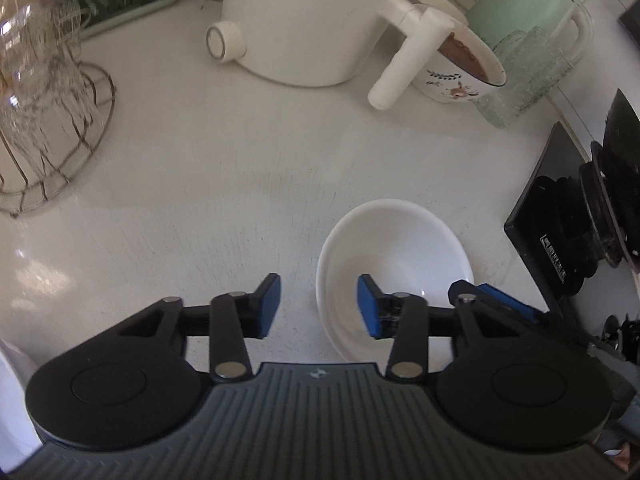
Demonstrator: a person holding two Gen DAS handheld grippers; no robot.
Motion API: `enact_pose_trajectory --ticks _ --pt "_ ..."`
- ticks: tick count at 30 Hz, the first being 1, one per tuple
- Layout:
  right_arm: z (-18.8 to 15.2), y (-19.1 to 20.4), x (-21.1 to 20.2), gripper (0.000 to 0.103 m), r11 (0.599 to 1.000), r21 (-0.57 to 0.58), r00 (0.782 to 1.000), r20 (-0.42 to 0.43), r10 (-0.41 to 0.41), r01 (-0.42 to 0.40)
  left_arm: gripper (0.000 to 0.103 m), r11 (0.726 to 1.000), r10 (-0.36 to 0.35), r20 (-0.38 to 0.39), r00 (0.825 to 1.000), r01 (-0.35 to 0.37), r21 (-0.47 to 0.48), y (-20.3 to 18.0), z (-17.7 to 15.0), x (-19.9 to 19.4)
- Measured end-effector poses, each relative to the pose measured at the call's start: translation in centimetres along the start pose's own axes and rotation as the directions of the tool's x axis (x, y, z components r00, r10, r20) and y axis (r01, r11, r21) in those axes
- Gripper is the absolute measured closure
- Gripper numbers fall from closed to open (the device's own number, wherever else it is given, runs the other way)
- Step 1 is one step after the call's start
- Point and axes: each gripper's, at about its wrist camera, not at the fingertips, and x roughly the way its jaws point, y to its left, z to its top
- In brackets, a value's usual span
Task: Organize plates and bowls
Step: 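Close both grippers on the rim of a white ceramic bowl, then lift the white bowl with both grippers and carry it over the other white bowl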
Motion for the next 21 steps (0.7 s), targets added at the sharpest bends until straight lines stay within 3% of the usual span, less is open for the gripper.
enact_pose_trajectory --ticks 5,8,11,21 --pt "0.0 0.1 0.8 0.075 1.0 0.015 1.0 -0.026 0.016 -0.016 0.078 1.0 -0.012 -0.018 1.0 0.012 -0.01 0.5 0.0 0.6" --pt "-0.1 0.1 1.3 0.084 0.999 0.029 0.999 -0.045 0.03 -0.028 0.084 1.0 -0.03 -0.024 0.999 0.03 0.0 0.5 0.0 0.5" --pt "-0.3 0.3 1.7 0.09 0.998 0.036 0.997 -0.062 0.045 -0.043 0.086 0.999 -0.036 -0.028 0.999 0.037 0.008 0.3 -0.1 0.4" --pt "-0.6 0.8 0.9 0.09 0.996 0.042 0.995 -0.068 0.076 -0.073 0.086 0.999 -0.042 -0.014 0.999 0.042 0.007 0.0 -0.6 -1.2"
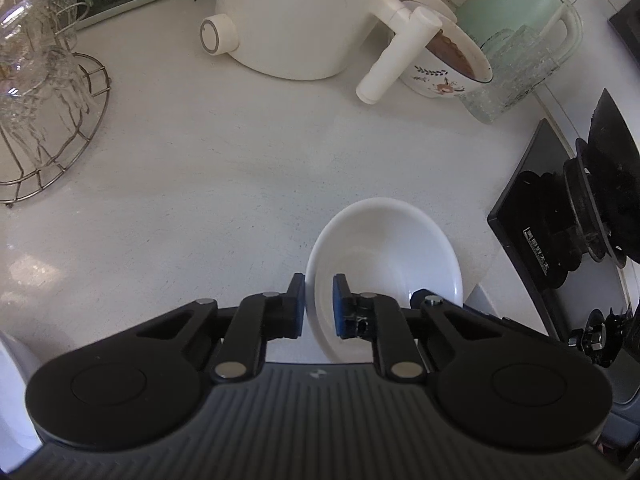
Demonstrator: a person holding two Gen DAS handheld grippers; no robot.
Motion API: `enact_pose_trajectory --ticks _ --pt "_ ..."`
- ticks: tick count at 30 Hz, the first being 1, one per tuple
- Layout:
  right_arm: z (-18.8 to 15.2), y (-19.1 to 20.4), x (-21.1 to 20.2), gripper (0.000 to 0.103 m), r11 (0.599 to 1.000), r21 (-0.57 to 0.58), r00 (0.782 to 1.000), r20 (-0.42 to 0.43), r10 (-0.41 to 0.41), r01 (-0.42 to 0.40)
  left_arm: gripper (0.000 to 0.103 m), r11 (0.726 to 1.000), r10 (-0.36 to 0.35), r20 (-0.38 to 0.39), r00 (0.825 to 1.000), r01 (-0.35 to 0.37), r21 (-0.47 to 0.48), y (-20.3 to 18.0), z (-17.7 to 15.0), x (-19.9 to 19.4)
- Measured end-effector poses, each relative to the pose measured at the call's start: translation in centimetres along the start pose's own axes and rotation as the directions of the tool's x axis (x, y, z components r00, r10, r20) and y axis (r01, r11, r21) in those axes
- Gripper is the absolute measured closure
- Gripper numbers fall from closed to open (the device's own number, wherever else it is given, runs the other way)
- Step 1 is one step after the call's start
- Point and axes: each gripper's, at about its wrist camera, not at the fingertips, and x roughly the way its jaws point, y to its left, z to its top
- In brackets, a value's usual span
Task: Organize plates and bowls
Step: 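Lift the white bowl with both grippers and carry it over the other white bowl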
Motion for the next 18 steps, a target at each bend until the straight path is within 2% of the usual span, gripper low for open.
enact_pose_trajectory --ticks 12,18 --pt "-0.7 1.2 -3.3 0.09 1.0 -0.008 1.0 0.017 0.014 -0.013 0.086 1.0 -0.002 0.033 0.999 0.002 0.001 -1.0 -1.7 -4.2" --pt "-1.2 2.2 -5.0 0.09 0.999 -0.028 1.0 0.02 0.017 -0.016 0.085 1.0 0.008 0.043 0.999 -0.006 -0.027 -1.0 -3.3 -6.4"
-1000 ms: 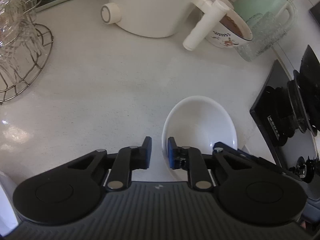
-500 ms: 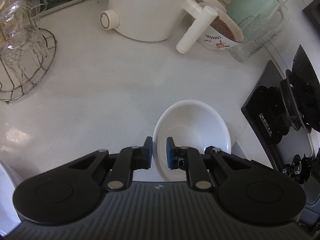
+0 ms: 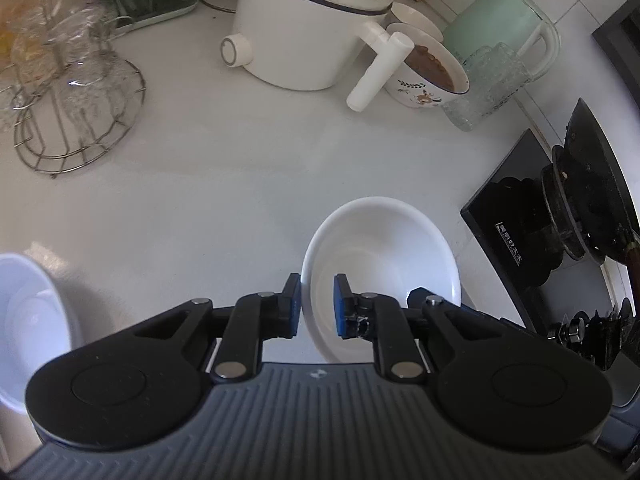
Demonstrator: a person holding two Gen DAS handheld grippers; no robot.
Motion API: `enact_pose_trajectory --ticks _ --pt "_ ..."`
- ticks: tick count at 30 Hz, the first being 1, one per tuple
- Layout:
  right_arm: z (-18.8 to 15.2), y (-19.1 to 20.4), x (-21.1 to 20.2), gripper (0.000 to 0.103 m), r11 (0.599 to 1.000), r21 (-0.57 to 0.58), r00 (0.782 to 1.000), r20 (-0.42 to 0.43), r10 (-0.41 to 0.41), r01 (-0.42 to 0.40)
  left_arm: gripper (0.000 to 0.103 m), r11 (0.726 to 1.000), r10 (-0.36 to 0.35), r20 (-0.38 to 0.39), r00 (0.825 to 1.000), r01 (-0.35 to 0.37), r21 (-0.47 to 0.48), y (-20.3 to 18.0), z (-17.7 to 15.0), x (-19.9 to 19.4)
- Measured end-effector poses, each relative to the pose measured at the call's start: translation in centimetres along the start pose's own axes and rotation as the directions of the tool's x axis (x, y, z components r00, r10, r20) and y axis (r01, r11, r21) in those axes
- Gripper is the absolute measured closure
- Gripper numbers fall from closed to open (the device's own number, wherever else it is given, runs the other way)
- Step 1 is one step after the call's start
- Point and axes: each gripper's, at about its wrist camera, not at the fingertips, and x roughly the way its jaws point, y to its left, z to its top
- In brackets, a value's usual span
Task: Organize plates and bowls
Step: 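Lift the white bowl with both grippers and carry it over the other white bowl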
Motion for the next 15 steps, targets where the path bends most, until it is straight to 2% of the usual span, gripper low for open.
enact_pose_trajectory --ticks 15 --pt "-0.7 2.4 -3.8 0.088 0.999 -0.028 0.999 -0.004 0.045 -0.045 0.085 0.994 -0.003 0.019 1.0 0.005 -0.106 1.5 -3.6 -5.3"
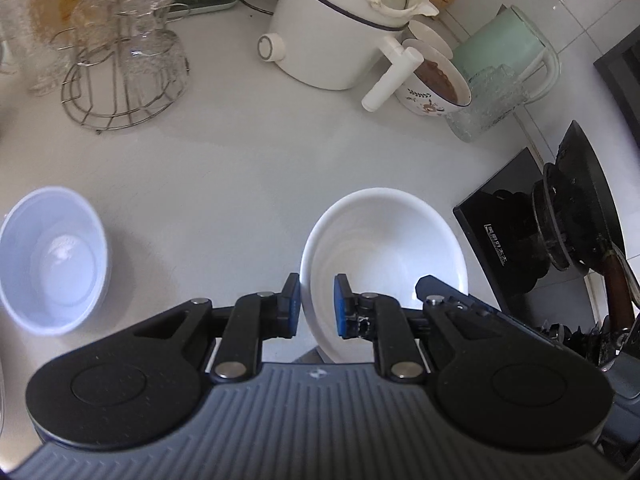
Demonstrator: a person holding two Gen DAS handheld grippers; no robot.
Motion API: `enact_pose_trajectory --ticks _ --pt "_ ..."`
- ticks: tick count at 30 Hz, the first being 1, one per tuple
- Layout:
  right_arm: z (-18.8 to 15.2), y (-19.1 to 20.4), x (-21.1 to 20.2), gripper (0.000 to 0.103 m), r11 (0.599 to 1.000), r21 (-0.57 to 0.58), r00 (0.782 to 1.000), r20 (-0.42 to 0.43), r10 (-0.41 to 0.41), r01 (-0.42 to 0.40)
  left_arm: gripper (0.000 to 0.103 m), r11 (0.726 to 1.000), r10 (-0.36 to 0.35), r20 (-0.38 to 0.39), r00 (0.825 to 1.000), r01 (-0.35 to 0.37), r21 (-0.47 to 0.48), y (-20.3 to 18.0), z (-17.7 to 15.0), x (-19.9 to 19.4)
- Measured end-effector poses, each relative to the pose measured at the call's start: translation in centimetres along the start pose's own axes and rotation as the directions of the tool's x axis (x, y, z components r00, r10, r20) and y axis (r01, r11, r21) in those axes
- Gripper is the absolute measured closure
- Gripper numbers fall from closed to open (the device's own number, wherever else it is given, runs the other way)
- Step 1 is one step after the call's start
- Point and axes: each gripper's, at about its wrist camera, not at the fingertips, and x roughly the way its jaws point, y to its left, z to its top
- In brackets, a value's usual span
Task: Organize plates and bowls
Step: 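Lift the white bowl with both grippers and carry it over the other white bowl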
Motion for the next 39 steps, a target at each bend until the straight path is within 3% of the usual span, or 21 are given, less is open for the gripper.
enact_pose_trajectory --ticks 17,28,39 --pt "-1.7 4.4 -1.1 0.087 0.994 -0.034 0.994 -0.033 0.1 -0.101 0.085 0.993 0.052 0.048 0.997 -0.047 -0.108 4.6 -2.2 -5.4" --pt "-1.0 9.0 -0.1 0.086 0.984 -0.116 0.991 -0.005 0.136 -0.136 0.085 0.986 0.024 0.117 0.993 -0.004 -0.169 9.4 -0.1 -7.7" --pt "-1.1 14.4 2.4 0.086 0.972 -0.161 0.985 -0.047 0.167 -0.172 0.085 0.978 0.039 0.165 0.985 -0.004 -0.208 15.2 0.8 -9.8"
